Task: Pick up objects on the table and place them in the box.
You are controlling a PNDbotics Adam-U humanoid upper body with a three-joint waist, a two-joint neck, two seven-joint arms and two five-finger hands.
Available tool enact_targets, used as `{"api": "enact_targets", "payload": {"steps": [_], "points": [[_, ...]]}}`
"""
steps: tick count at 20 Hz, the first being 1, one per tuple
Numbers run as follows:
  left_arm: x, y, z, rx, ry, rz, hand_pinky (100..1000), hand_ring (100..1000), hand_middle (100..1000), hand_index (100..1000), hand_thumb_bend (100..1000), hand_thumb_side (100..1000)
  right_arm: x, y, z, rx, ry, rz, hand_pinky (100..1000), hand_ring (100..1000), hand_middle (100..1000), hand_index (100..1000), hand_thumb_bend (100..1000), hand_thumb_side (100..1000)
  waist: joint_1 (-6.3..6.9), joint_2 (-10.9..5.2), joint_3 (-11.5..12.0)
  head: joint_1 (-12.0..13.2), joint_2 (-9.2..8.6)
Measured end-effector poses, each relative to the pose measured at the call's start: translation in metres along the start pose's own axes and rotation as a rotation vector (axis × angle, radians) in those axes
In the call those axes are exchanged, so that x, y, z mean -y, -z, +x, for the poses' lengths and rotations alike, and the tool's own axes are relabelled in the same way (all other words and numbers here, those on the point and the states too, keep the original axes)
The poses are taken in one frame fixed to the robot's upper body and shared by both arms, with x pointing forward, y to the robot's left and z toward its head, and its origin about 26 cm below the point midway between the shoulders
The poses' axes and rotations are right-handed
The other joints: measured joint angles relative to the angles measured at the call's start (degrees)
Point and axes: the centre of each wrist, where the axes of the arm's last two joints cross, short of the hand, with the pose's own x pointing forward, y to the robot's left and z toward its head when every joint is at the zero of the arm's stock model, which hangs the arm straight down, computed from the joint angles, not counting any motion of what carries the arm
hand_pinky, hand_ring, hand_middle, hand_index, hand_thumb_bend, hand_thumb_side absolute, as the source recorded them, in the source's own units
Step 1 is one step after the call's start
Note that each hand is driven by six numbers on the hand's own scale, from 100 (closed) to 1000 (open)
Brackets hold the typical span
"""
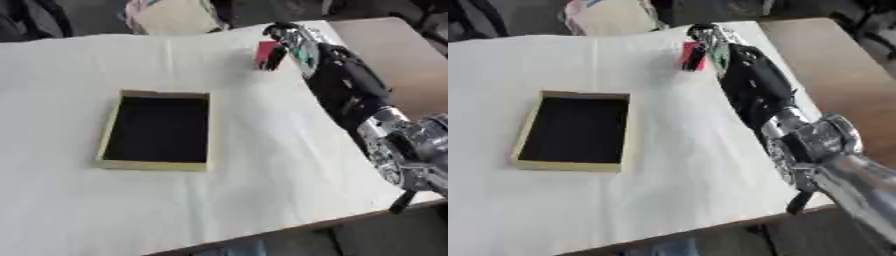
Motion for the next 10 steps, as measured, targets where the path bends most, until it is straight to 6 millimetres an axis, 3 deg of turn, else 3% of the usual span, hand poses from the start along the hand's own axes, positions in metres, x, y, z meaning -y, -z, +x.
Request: {"api": "enact_targets", "payload": {"steps": [10], "points": [[0.0009,0.0015,0.0005,0.005,-0.003,-0.001,816,583,609,810,235,460,-0.006,0.0013,0.0008,-0.004,0.003,0.019,852,926,895,991,100,100,0.02,0.28,0.55,-0.21,-0.06]]}}
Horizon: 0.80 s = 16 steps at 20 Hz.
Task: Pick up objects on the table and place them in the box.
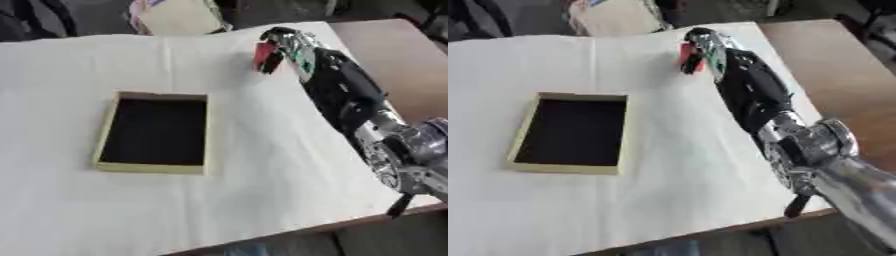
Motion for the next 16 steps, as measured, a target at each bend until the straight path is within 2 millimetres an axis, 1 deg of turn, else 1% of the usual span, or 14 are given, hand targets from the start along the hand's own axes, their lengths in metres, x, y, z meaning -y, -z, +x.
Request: {"api": "enact_targets", "payload": {"steps": [2,5,7,11,16], "points": [[0.0,0.0,0.0,0.0,0.0,0.0,816,583,609,809,235,460,-0.0009,0.0003,-0.0006,-0.003,0.003,0.004,849,916,860,984,100,100,-0.02,0.0,-0.01,-0.01,0.0],[0.0,0.0,0.0,0.0,0.0,0.0,815,583,609,810,236,460,-0.002,0.0005,-0.0014,-0.006,0.006,0.002,828,889,781,970,100,100,-0.04,-0.06,-0.16,-0.01,0.0],[0.0,0.0,0.0,0.0,0.0,0.0,815,583,609,810,236,460,-0.0025,0.0006,-0.0017,-0.006,0.006,-0.005,815,876,750,964,100,100,-0.04,-0.16,-0.42,-0.01,0.0],[0.0,0.0,0.0,0.0,0.0,0.0,815,583,610,809,236,460,-0.0026,0.0002,-0.0018,0.001,0.004,-0.03,804,866,729,960,100,100,-0.05,-0.51,-1.0,0.03,0.0],[-0.0001,-0.0001,0.0,0.0,0.001,0.0,814,584,610,809,237,459,0.005,-0.0031,0.0047,0.042,-0.012,-0.069,790,860,724,960,100,100,-0.28,-1.19,-1.46,0.27,0.02]]}}
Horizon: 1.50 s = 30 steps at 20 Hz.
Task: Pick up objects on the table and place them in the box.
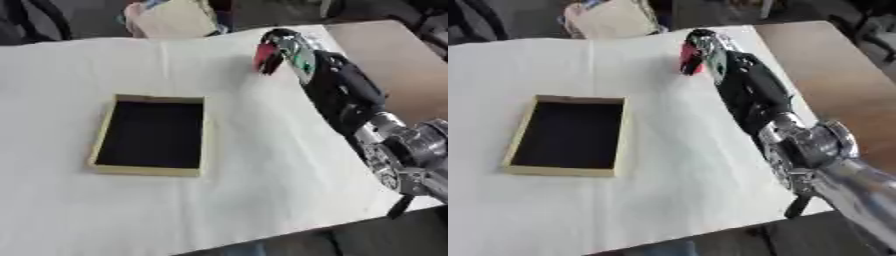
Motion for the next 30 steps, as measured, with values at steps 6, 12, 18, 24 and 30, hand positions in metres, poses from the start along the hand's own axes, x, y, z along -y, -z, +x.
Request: {"api": "enact_targets", "payload": {"steps": [6,12,18,24,30], "points": [[-0.001,-0.001,0.0,-0.004,0.002,0.001,814,583,610,809,238,459,0.012,-0.008,0.033,0.156,-0.072,-0.029,803,862,734,963,100,100,-0.02,-0.53,-0.36,-0.02,0.11],[-0.001,-0.002,-0.001,-0.007,0.003,0.001,814,583,609,809,238,459,0.012,-0.027,0.098,0.44,-0.231,-0.007,832,868,755,966,100,100,0.21,-0.95,-0.21,-0.31,0.54],[-0.002,-0.003,-0.001,-0.011,0.005,0.001,814,582,609,809,238,459,-0.001,-0.057,0.158,0.721,-0.377,0.061,839,868,763,965,100,100,0.32,-1.16,0.04,-0.69,0.82],[-0.002,-0.004,-0.001,-0.016,0.007,0.001,814,581,609,809,238,459,-0.031,-0.074,0.185,0.851,-0.439,0.169,834,866,767,964,100,100,0.36,-1.17,0.1,-0.82,1.09],[-0.002,-0.004,-0.001,-0.016,0.007,0.001,814,580,609,809,237,460,-0.066,-0.077,0.191,0.901,-0.449,0.247,820,864,787,970,100,100,0.5,-1.03,-0.25,-0.81,1.09]]}}
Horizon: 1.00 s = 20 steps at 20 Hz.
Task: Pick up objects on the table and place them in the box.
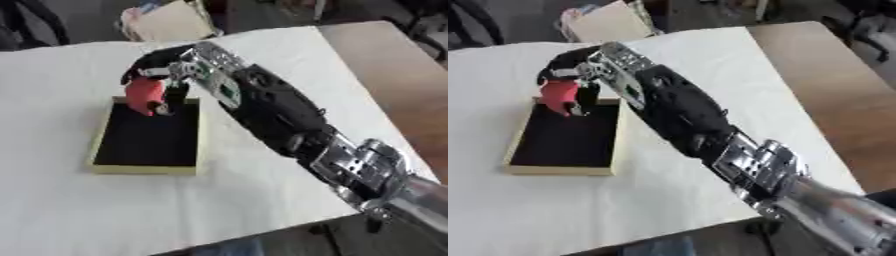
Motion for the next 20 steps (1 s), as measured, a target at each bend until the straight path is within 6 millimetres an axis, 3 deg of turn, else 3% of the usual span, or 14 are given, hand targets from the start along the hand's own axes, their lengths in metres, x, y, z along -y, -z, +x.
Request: {"api": "enact_targets", "payload": {"steps": [1,4,8,14,20], "points": [[0.0,0.0,0.0,0.0,0.0,0.0,814,580,609,809,238,460,-0.003,0.002,0.002,0.008,0.001,0.001,826,868,821,981,127,100,0.02,0.05,-0.02,0.0,0.0],[0.0,0.0,0.0,0.0,0.0,0.0,814,580,609,809,238,460,-0.007,0.003,0.004,0.014,-0.011,-0.011,842,886,937,1000,359,257,0.07,0.08,-0.03,0.02,0.0],[0.0,0.0,0.0,0.0,0.0,0.0,814,580,609,809,238,460,-0.007,0.002,0.001,-0.007,-0.029,-0.07,835,897,1000,1000,535,317,0.07,0.08,-0.06,0.16,0.0],[0.0,0.0,0.0,-0.001,0.0,0.001,814,580,610,809,238,460,0.005,-0.015,-0.01,-0.051,-0.002,-0.242,766,879,960,1000,540,361,-0.07,0.03,-0.81,0.61,0.0],[-0.003,-0.002,-0.001,-0.006,0.009,0.01,813,579,610,809,238,459,0.036,-0.065,-0.043,-0.165,0.089,-0.508,624,836,859,994,529,428,-0.07,-0.43,-1.75,1.5,0.0]]}}
